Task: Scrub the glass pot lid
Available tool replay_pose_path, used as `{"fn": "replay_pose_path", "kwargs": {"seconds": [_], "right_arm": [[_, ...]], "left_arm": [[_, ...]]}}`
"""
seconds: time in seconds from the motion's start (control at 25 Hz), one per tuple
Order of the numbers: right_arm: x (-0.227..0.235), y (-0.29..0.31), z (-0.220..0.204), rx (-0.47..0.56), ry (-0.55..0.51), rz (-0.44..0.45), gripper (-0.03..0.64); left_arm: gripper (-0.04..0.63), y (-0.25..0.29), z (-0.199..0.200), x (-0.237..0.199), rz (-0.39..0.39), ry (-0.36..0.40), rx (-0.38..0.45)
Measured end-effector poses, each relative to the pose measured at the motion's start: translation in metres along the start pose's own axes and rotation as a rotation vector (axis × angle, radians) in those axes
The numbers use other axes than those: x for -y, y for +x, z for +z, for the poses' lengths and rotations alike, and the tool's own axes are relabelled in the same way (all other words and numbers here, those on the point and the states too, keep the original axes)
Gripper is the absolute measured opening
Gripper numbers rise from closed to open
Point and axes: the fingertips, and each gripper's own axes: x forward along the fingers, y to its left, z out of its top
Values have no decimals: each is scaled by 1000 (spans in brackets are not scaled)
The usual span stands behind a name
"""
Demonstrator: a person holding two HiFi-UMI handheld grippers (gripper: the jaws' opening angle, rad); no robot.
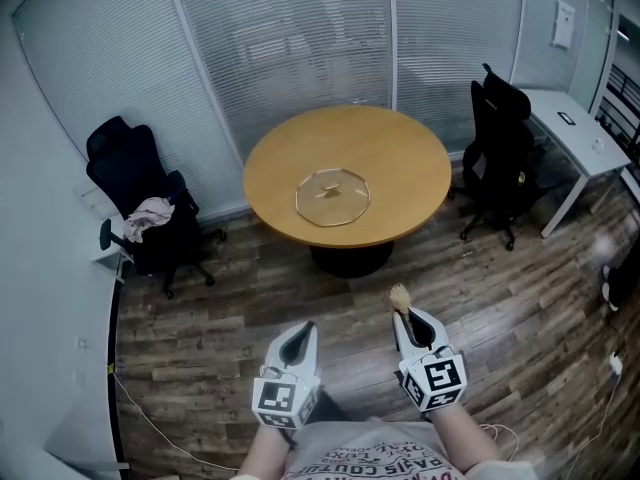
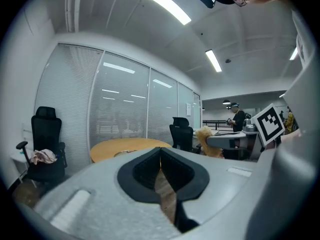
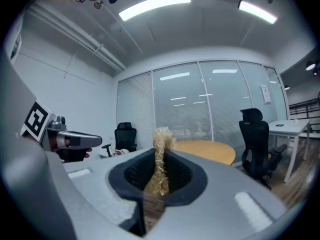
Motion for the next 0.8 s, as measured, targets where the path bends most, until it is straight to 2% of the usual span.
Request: {"fn": "replay_pose_path", "kwargs": {"seconds": [0.2,0.4,0.8], "right_arm": [[-3,33,-16,-64,36,-2,52],[-16,87,-16,-94,39,-16,52],[-68,199,9,-93,9,-63,52]], "left_arm": [[8,10,-4,-39,29,-31,-16],[8,22,-3,-101,54,-54,-13],[8,62,15,-240,17,-92,50]]}}
